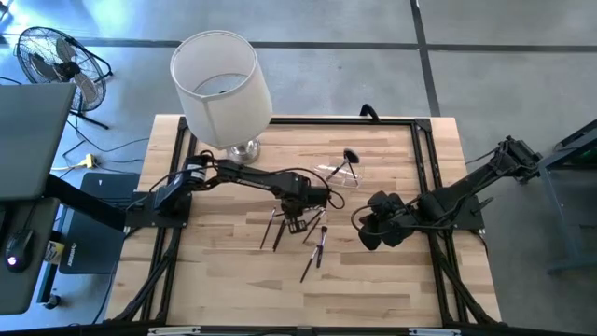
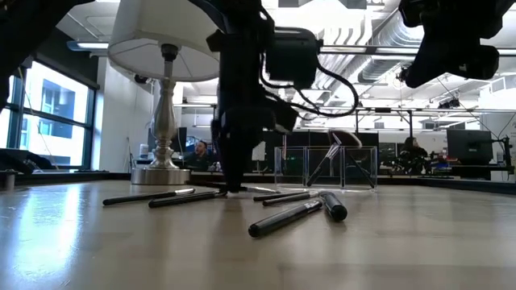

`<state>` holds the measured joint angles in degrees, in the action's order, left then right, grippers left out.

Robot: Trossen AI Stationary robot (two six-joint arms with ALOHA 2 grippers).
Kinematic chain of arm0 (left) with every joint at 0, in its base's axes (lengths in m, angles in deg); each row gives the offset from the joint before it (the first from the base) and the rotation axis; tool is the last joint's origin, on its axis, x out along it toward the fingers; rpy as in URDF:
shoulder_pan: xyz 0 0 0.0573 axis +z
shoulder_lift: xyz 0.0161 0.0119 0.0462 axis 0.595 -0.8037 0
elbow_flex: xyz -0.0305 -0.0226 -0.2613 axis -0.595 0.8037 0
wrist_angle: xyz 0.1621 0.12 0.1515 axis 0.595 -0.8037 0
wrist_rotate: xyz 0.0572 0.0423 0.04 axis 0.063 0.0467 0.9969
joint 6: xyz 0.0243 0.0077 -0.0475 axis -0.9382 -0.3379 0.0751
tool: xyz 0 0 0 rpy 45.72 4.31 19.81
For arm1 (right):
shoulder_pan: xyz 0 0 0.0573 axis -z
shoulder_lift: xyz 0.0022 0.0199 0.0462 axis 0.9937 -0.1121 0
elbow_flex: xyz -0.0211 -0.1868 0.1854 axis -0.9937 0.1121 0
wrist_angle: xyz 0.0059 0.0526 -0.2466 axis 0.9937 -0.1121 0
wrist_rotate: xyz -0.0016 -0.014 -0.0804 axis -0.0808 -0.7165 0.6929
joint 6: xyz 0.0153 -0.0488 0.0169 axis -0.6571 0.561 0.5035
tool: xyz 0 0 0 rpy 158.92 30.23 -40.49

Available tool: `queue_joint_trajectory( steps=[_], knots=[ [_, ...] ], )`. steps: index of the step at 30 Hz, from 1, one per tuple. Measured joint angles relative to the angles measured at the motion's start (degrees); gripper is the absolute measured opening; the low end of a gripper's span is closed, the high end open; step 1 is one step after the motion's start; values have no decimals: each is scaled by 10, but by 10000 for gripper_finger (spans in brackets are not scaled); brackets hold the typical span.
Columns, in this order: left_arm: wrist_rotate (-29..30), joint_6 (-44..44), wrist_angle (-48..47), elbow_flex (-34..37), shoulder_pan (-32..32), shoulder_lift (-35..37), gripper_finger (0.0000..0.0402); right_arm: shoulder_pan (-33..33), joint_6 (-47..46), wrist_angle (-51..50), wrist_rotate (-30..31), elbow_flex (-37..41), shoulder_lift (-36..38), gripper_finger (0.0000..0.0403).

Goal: Pick & Place Makeup Supplies
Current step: Put the makeup brush into the transparent organizer

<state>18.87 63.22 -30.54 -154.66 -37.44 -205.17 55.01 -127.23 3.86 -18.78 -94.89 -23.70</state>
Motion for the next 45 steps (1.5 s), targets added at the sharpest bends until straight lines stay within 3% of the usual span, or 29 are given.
queue_joint_trajectory(
  steps=[4,10,22,32,39,45],
  knots=[
    [20,9,17,11,-9,44,11,0,5,0,0,0,0,1],
    [41,51,90,84,-32,124,11,0,14,-4,-1,-1,0,6],
    [61,122,407,263,-44,300,11,-6,39,-14,-21,-1,0,6],
    [69,108,736,330,-43,317,11,-105,-8,-24,-39,55,13,1],
    [138,95,821,357,-27,302,11,-144,-38,71,-58,128,29,2],
    [211,141,885,356,-25,267,11,-142,-35,97,-57,150,39,1]
  ],
)
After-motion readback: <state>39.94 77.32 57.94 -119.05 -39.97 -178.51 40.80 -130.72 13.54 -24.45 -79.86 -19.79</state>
